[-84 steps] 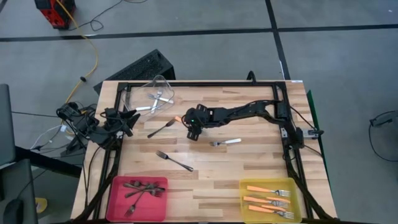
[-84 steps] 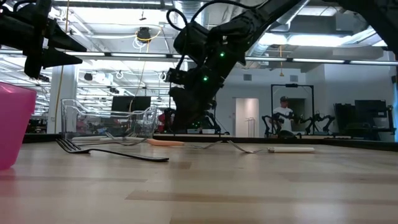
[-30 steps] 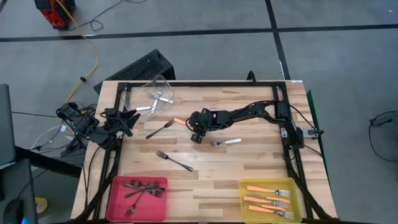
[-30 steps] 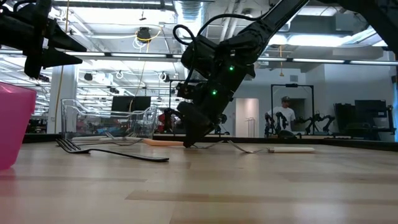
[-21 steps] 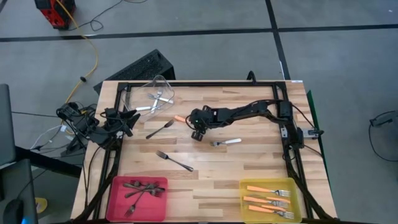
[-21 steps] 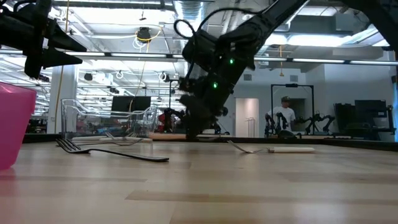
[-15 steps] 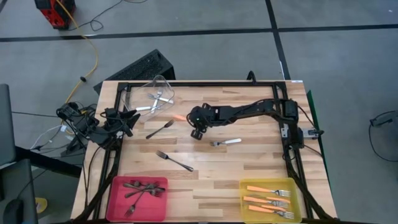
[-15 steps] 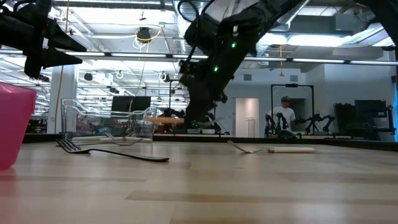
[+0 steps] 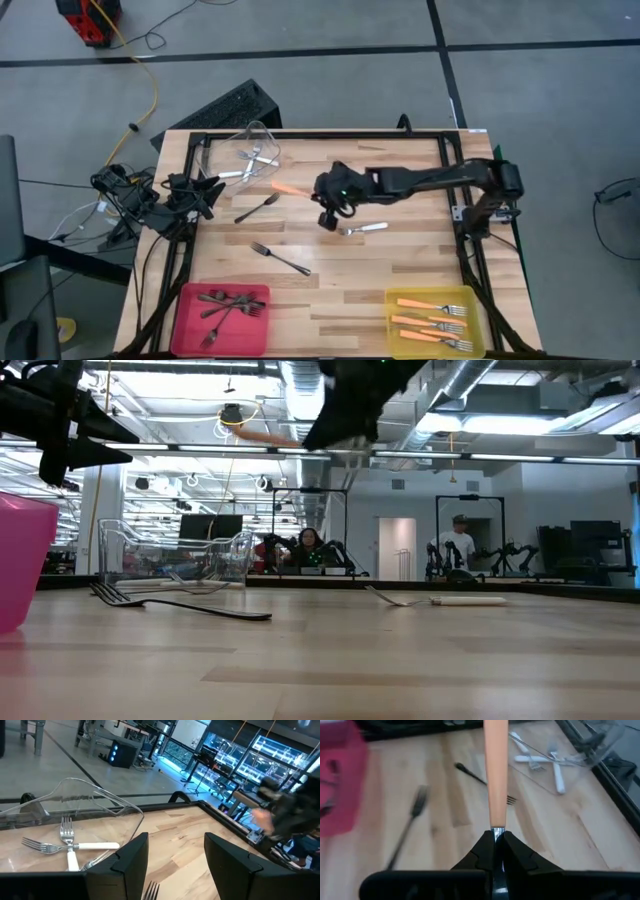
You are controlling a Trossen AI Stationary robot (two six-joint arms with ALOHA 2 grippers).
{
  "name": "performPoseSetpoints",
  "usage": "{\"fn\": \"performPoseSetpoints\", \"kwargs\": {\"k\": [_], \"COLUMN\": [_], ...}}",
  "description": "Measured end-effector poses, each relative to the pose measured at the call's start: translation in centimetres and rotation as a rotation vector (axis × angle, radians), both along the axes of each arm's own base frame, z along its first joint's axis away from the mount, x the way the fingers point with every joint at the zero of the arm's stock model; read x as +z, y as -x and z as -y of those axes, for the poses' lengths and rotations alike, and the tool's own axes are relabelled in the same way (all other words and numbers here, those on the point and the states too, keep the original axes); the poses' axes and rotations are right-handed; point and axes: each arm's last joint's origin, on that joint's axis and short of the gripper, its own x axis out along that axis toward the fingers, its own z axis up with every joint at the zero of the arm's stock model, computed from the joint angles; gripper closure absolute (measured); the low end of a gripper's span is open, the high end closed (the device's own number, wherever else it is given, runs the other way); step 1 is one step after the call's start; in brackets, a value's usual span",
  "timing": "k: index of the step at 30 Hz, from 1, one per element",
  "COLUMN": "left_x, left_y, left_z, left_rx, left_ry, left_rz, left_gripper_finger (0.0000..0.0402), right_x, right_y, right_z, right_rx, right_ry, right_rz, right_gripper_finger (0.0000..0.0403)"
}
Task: Sort silverware by color (type)
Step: Put the orange fork into the yellow bin
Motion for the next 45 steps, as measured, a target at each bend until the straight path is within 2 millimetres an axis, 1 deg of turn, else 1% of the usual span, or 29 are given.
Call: {"fn": "performPoseSetpoints", "kwargs": {"k": [2, 6, 12, 18, 21, 24, 31, 33, 39, 43, 45], "left_x": [0.0, 0.0, 0.0, 0.0, 0.0, 0.0, 0.0, 0.0, 0.0, 0.0, 0.0], "left_y": [0.0, 0.0, 0.0, 0.0, 0.0, 0.0, 0.0, 0.0, 0.0, 0.0, 0.0], "left_z": [0.0, 0.0, 0.0, 0.0, 0.0, 0.0, 0.0, 0.0, 0.0, 0.0, 0.0], "left_rx": [-0.002, -0.002, -0.002, -0.002, -0.002, -0.002, -0.003, -0.003, -0.004, -0.004, -0.004], "left_ry": [0.001, 0.002, 0.002, 0.001, 0.001, 0.000, 0.000, 0.000, 0.001, 0.001, 0.000], "left_rz": [-0.001, 0.000, 0.001, 0.000, 0.000, -0.001, -0.001, -0.002, -0.002, -0.002, -0.002], "left_gripper_finger": [0.0223, 0.0223, 0.0223, 0.0223, 0.0223, 0.0223, 0.0223, 0.0223, 0.0223, 0.0223, 0.0223], "right_x": [0.8, 1.7, 2.0, 3.5, 3.8, 3.6, 2.9, 2.6, 1.8, 1.6, 1.5], "right_y": [0.7, 2.4, 5.1, 8.1, 9.3, 10.7, 14.2, 15.5, 20.7, 24.0, 25.5], "right_z": [-1.3, -4.2, -8.9, -13.2, -15.0, -16.8, -20.1, -20.9, -23.2, -24.3, -24.7], "right_rx": [0.021, 0.042, 0.069, 0.078, 0.070, 0.040, -0.105, -0.152, -0.319, -0.413, -0.434], "right_ry": [-0.018, -0.085, -0.189, -0.330, -0.398, -0.445, -0.565, -0.578, -0.560, -0.543, -0.529], "right_rz": [-0.001, -0.039, -0.139, -0.138, -0.146, -0.188, -0.311, -0.362, -0.510, -0.555, -0.568], "right_gripper_finger": [0.0361, 0.0361, 0.0362, 0.0362, 0.0362, 0.0362, 0.0362, 0.0362, 0.0362, 0.0362, 0.0362]}}
